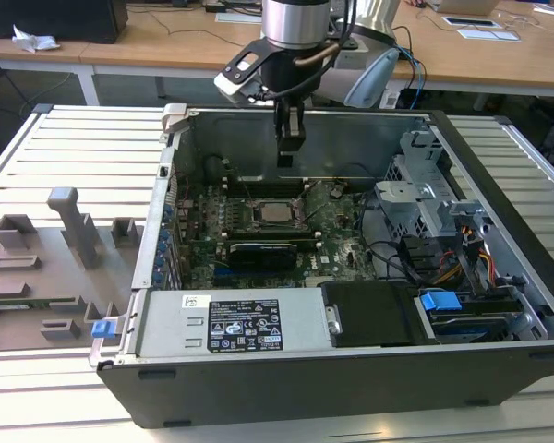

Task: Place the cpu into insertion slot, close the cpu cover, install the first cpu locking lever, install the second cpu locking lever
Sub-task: 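Place the cpu into insertion slot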

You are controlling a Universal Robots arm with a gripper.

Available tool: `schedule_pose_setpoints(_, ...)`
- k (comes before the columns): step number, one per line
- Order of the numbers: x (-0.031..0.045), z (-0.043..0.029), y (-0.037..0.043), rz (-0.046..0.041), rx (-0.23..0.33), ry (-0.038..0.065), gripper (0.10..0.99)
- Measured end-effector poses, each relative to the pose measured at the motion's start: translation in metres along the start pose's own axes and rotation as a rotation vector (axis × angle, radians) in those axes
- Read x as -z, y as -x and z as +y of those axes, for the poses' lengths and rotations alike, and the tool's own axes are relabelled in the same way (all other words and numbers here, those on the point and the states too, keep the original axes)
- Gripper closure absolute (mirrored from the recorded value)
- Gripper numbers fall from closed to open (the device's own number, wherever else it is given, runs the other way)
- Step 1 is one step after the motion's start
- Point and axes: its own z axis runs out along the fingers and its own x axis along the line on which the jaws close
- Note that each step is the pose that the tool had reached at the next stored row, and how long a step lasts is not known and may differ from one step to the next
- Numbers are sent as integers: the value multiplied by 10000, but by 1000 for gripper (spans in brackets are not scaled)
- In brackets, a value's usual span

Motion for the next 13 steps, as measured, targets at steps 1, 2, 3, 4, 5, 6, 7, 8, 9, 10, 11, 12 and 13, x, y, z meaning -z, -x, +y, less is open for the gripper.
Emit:
schedule_pose_setpoints(1,21,1,0,0,0,0,980)
schedule_pose_setpoints(2,51,1,1,-1,0,0,980)
schedule_pose_setpoints(3,91,2,2,-1,0,1,980)
schedule_pose_setpoints(4,120,3,3,-1,0,0,980)
schedule_pose_setpoints(5,161,4,4,-1,0,0,980)
schedule_pose_setpoints(6,179,4,4,-1,0,1,980)
schedule_pose_setpoints(7,180,4,4,2,0,2,980)
schedule_pose_setpoints(8,181,4,4,0,0,1,980)
schedule_pose_setpoints(9,182,4,4,0,0,1,980)
schedule_pose_setpoints(10,182,4,4,0,0,1,980)
schedule_pose_setpoints(11,182,4,4,0,0,1,980)
schedule_pose_setpoints(12,183,4,4,-1,0,0,980)
schedule_pose_setpoints(13,184,4,4,0,0,0,980)
